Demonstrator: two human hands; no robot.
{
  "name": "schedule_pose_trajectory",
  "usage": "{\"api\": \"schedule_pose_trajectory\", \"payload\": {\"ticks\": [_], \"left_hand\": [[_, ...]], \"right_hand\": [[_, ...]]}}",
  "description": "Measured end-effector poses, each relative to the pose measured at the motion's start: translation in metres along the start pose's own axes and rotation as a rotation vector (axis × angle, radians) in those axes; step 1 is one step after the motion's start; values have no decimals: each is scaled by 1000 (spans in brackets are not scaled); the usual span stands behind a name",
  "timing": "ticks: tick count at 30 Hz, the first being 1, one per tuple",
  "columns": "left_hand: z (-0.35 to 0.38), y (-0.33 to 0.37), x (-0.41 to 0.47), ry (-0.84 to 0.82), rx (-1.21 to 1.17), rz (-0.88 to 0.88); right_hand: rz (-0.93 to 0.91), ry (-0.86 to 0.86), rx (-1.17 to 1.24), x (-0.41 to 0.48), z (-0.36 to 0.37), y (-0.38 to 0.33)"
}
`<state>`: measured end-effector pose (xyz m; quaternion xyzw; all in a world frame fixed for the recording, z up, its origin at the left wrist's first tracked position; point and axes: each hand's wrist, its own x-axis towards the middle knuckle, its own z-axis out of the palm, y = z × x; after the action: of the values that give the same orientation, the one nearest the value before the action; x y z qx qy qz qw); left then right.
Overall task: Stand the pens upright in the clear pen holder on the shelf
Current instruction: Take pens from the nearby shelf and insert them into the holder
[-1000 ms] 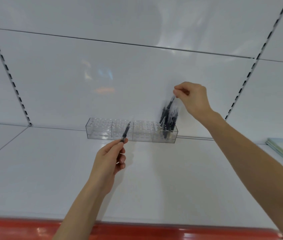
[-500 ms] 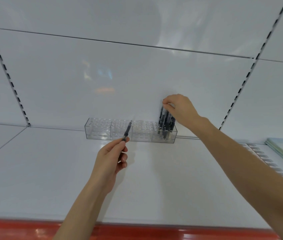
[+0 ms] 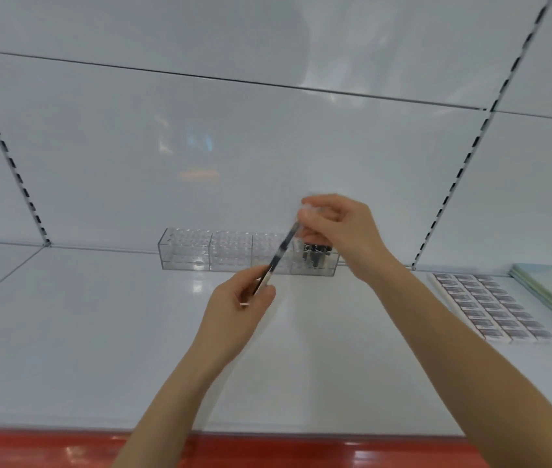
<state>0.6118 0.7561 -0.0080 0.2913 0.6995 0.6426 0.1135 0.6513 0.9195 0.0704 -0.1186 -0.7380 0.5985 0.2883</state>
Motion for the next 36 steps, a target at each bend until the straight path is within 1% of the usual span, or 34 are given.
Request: {"api": "schedule_pose_trajectory", "payload": {"ticks": [2,3,4,6,7,8,12,19,25,26,30,36], "left_hand": [[-2,-17,-1,25,524,149],[-3,-26,-2,-2,743,210],[-2,-33,-3,-65,920,201],[0,-40,-5,-265,1128,7],[1,-43,-5,-347,1169,-67],[1,-45,-5,-386,1184,-84],[0,-47,-6,-399,1202,-72],[0,-48,-7,-382,1199,-69],[0,-50,-8,-382,1176,-76],[0,-51,-8,-377,1177,-73],[0,-52,-7,-368,1165,-67],[0,-50,-7,-332,1107,-52]], "right_hand": [[-99,147,-65,14,-17,-3],[-154,216,-132,21,-26,-4],[-201,267,-204,28,-32,-5],[-273,316,-325,38,-40,-2],[-298,317,-367,42,-42,1],[-314,304,-400,45,-41,3],[-339,255,-460,52,-38,12],[-366,212,-490,55,-33,10],[-368,124,-617,51,-26,15],[-372,110,-651,52,-26,15],[-386,41,-924,56,-29,24],[-442,25,-1064,53,-23,39]]}}
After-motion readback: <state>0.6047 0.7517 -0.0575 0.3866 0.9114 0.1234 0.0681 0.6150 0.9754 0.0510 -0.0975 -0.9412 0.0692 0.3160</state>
